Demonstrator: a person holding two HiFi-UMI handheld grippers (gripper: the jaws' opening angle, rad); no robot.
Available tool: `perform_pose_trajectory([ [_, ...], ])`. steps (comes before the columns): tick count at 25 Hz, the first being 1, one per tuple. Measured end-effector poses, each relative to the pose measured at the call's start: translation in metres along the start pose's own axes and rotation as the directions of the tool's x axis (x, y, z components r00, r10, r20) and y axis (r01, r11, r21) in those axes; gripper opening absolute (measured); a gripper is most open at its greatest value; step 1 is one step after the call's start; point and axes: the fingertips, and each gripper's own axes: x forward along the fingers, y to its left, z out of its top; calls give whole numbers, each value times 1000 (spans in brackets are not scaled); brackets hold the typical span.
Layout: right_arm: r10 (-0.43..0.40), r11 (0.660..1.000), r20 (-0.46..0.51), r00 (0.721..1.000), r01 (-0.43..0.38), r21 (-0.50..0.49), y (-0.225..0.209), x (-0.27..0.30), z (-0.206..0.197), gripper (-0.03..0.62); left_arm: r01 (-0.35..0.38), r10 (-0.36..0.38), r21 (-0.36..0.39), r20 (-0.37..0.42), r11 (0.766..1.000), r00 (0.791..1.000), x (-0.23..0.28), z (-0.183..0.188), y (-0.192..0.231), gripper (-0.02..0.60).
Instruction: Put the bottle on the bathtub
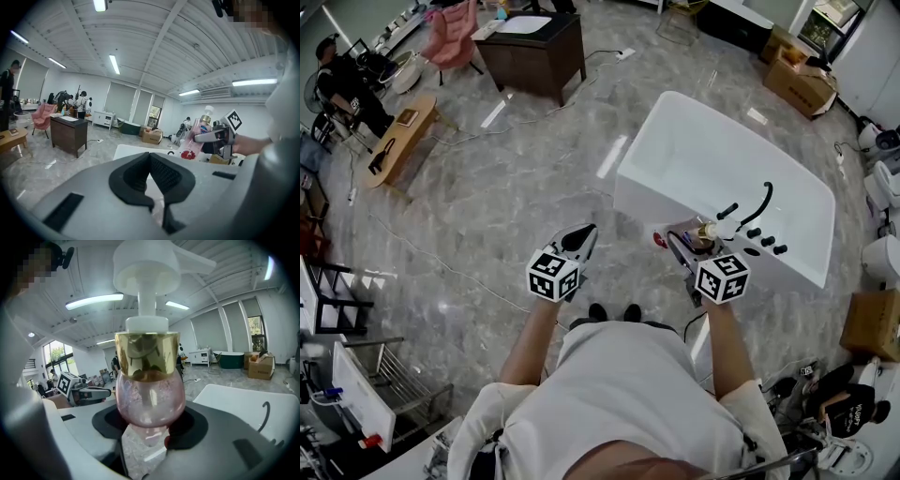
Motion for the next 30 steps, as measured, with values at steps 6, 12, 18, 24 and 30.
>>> perform_pose_trajectory([
  [6,-16,1000,-7,1000,16,15,8,5,-7,236,12,-12,-5,-9,1000,1000,-7,-5,8,5],
  [12,-24,1000,-8,1000,24,11,19,14,-10,236,28,-28,-2,-10,1000,1000,-14,-8,18,5],
  [18,-33,999,-1,999,33,18,35,22,-20,235,34,-34,0,-12,999,999,-24,-16,29,5],
  [24,-42,999,0,999,42,22,38,27,-21,236,35,-35,6,-20,999,999,-31,-19,38,5],
  [30,-48,998,-5,999,48,30,33,40,-20,236,28,-28,-3,-27,1000,999,-28,-22,51,5],
])
